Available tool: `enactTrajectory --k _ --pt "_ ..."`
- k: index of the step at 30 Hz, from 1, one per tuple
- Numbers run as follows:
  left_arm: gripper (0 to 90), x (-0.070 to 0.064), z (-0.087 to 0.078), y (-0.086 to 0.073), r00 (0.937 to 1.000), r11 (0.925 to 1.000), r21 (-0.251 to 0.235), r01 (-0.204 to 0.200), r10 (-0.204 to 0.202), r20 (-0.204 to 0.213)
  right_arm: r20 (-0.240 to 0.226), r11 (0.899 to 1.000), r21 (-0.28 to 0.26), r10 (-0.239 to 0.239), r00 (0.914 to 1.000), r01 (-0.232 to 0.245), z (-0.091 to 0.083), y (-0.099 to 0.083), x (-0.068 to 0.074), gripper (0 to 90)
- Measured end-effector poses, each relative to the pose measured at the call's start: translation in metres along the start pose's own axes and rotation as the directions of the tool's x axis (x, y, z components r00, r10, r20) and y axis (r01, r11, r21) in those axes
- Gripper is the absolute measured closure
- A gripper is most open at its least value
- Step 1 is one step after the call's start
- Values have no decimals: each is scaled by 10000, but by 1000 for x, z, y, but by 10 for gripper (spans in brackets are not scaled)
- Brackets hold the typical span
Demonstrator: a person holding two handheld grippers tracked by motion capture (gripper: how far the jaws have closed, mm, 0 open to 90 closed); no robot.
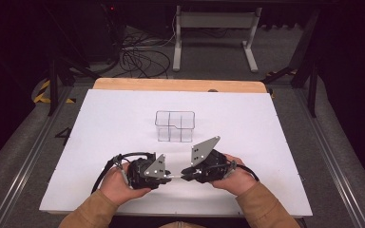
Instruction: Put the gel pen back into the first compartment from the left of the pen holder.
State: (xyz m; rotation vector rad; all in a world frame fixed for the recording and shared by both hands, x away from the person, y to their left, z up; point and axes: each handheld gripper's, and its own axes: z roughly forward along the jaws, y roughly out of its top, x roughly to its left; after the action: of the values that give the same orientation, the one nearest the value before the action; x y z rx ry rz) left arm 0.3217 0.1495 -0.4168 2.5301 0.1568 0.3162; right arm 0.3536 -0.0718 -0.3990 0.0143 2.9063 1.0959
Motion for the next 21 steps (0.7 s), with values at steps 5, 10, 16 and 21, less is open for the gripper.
enactTrajectory --k 5,10,16,21 --pt "761 1 0 0 10000 10000 -19 -48 48 48 -2 10000 -36 10 10000 -10 -1 0 0 808" --pt "768 1 0 0 9999 9999 5 -123 123 110 -9 10000 -61 -3 10000 3 -1 0 0 807" --pt "788 2 -4 0 9999 9999 -114 -114 115 93 319 9988 -450 193 9993 -178 -5 0 0 719" --pt "789 5 -8 -2 10000 9997 -249 -58 60 59 769 9943 -976 515 9957 -439 -11 -1 -1 489"
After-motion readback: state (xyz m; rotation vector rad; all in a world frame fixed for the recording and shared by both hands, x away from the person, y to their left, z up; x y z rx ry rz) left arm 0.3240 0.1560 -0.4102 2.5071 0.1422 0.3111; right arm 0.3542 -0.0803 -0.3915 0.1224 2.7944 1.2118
